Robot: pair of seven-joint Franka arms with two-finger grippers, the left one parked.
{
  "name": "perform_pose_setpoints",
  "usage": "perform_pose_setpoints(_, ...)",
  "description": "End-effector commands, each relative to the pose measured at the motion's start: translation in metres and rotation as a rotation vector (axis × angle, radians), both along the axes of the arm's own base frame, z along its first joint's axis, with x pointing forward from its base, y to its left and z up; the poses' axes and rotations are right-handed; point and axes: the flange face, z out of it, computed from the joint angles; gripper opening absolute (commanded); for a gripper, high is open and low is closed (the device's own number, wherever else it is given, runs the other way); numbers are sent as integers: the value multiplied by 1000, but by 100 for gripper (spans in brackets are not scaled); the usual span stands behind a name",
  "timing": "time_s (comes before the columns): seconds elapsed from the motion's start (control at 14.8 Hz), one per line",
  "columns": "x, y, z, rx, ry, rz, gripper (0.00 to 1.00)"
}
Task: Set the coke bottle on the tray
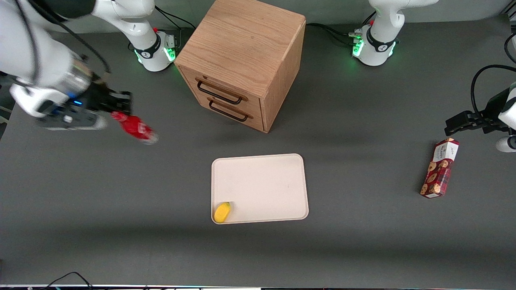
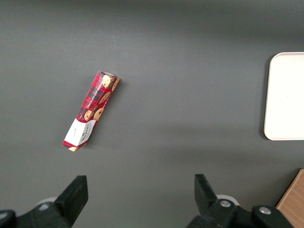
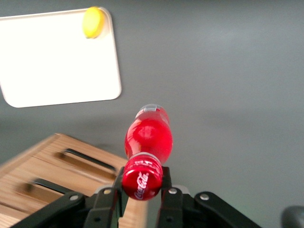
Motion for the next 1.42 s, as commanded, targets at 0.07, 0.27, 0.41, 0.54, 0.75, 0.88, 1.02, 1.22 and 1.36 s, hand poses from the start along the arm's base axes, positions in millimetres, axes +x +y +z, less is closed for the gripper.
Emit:
perform_pose_setpoints(0.07, 37, 96, -78, 95, 9, -206, 0)
perform_pose_setpoints(0.27, 39, 149, -172, 36, -56, -265, 0)
perform_pose_setpoints(0.41, 39, 161, -223, -7, -87, -273, 0)
perform_pose_setpoints(0.54, 40, 165, -243, 1, -82, -287, 0)
perform_pose_setpoints(0.75, 40, 164, -244, -13, -97, -283, 100)
perform_pose_setpoints(0.88, 42, 162, -228, -13, -120, -276, 100)
perform_pose_setpoints(1.02, 45, 156, -185, -15, -158, -282, 100)
perform_pose_setpoints(1.22, 40, 128, -87, -60, -175, -199, 100)
perform_pose_setpoints(1.36, 20, 92, -27, -144, -173, -25, 100)
